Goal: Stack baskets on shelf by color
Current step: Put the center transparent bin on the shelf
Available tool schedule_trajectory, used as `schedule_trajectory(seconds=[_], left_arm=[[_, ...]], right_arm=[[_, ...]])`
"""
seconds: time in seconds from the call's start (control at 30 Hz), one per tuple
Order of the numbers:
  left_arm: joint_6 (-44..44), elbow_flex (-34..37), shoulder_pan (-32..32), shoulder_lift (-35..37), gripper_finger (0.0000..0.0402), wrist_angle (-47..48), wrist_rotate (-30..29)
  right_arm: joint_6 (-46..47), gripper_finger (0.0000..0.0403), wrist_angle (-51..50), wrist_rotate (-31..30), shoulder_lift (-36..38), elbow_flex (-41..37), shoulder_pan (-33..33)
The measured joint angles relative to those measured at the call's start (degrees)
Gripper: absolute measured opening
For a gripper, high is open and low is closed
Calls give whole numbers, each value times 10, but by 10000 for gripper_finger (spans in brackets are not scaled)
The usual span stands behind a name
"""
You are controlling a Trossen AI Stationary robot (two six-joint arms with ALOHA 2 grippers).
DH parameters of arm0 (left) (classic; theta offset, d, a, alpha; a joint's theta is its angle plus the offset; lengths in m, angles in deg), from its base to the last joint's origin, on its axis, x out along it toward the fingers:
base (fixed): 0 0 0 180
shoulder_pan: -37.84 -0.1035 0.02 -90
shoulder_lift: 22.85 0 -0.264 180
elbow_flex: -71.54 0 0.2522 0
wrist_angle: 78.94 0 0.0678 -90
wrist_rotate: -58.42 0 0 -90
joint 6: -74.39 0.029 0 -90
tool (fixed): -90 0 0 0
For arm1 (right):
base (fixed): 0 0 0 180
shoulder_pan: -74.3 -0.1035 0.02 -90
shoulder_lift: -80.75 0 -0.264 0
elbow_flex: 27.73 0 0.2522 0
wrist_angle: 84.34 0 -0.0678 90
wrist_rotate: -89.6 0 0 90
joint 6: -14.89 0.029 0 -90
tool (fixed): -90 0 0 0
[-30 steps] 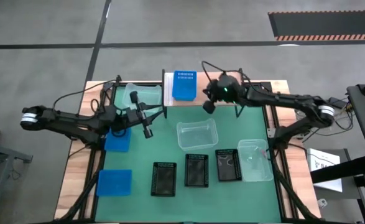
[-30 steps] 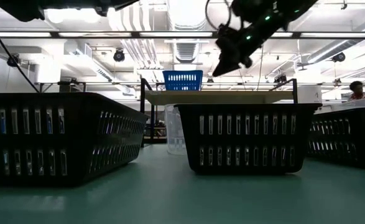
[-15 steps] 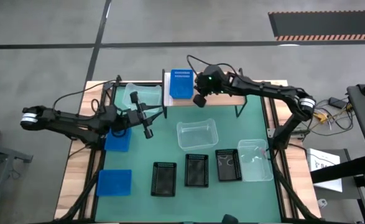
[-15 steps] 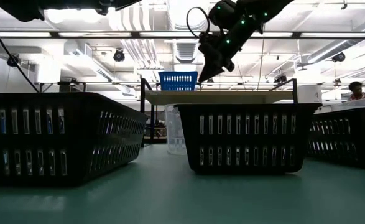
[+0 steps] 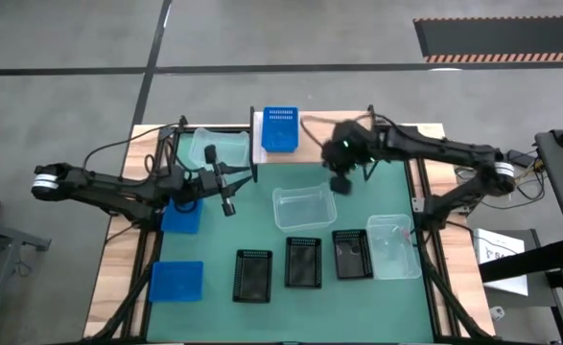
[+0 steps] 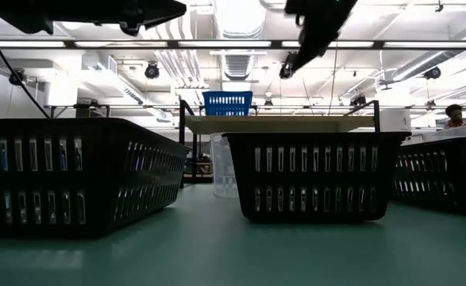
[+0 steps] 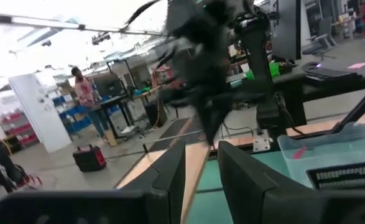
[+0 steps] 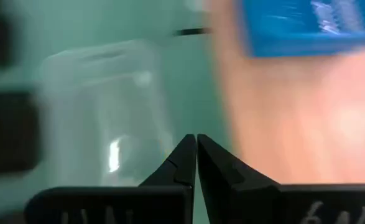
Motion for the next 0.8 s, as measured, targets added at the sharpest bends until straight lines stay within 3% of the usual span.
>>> schedule_trajectory(seconds=[0.17,0.37,0.6,0.8], left_arm=[[-44,3,1,-1,80,-2,0],[-60,3,9,-1,80,-4,0],[-59,3,13,-1,80,-6,0],[-51,3,13,-1,80,-8,0]], right_arm=[[-91,12,-55,32,24,-5,-95],[-203,62,-61,-8,10,-14,-165],[-324,140,-121,-125,-53,-30,-177],[-438,152,-147,-136,-121,-32,-174]])
